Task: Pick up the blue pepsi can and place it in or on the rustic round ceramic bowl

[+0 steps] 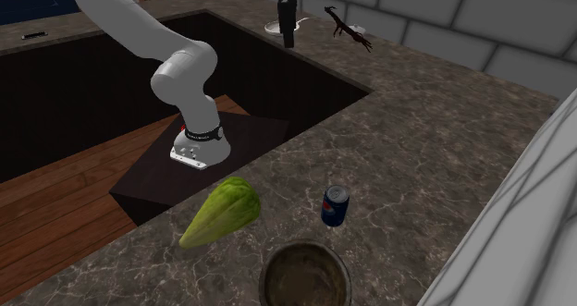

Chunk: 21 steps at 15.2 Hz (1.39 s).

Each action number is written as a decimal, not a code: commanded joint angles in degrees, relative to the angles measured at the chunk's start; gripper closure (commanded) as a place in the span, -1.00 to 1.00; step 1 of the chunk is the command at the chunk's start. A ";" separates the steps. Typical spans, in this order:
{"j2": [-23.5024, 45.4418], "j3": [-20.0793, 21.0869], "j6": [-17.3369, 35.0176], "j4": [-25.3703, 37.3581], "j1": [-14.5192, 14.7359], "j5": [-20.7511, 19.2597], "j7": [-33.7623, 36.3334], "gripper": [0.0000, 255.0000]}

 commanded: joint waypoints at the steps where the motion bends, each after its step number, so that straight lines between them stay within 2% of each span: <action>1: 0.00 0.00 0.00 0.00 0.00 0.00 0.00 -1.00; 11: 12.37 -5.98 16.10 -5.43 -2.41 -3.32 -5.85 -1.00; 21: 30.83 -12.24 31.16 -3.70 -3.61 -3.08 -12.34 -1.00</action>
